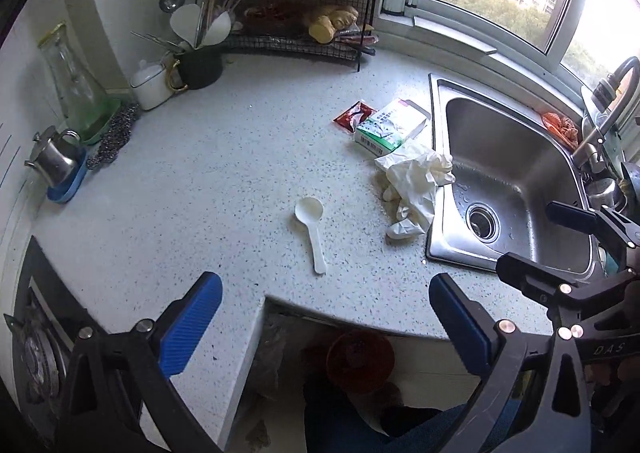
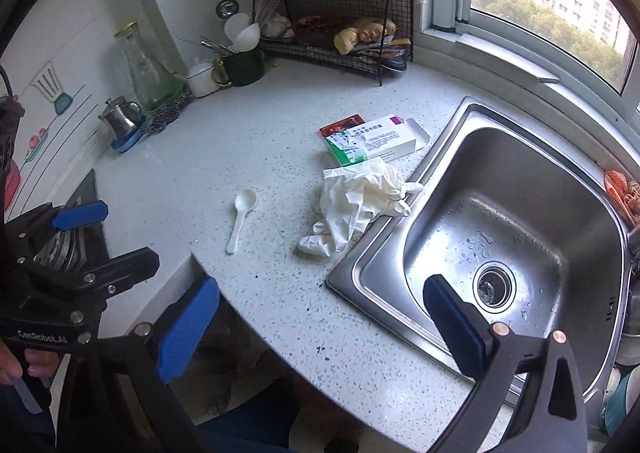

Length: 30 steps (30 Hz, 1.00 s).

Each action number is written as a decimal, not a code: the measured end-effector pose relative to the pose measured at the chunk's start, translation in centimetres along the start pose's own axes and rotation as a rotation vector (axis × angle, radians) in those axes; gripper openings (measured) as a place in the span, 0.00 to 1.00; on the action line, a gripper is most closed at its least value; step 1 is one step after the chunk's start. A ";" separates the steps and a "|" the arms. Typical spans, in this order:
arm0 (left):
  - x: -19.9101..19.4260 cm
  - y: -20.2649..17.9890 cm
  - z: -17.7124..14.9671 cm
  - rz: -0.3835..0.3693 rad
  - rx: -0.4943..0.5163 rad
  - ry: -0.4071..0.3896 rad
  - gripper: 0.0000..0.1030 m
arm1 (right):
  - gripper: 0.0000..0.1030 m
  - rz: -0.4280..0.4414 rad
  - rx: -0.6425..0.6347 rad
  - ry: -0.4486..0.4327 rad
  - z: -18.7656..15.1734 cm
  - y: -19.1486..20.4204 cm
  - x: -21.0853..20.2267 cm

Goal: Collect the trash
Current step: 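Grasp the white plastic spoon by its handle with the left tool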

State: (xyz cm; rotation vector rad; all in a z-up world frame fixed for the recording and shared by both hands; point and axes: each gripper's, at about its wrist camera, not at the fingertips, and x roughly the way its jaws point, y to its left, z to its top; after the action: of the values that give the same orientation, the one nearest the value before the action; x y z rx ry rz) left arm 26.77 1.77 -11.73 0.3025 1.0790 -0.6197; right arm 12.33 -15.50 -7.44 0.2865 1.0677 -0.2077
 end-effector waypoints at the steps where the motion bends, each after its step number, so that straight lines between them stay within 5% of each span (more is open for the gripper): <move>1: 0.9 0.3 0.4 -0.002 -0.001 0.017 1.00 | 0.99 -0.011 0.011 0.011 0.3 -0.1 0.6; 7: 5.9 1.7 1.9 -0.065 -0.001 0.105 1.00 | 0.99 -0.068 0.071 0.077 1.4 -0.4 4.1; 21: 14.1 3.9 3.1 -0.078 -0.033 0.220 0.97 | 0.99 -0.124 0.140 0.185 2.8 -1.3 9.0; 30: 15.6 4.3 4.0 -0.034 -0.006 0.231 0.69 | 0.99 -0.114 0.153 0.206 3.2 -1.4 9.8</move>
State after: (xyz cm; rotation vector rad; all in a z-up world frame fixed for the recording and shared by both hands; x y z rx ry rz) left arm 37.39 -1.94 -24.08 0.3572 1.3102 -0.6220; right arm 19.12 -18.13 -14.82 0.3911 1.2757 -0.3696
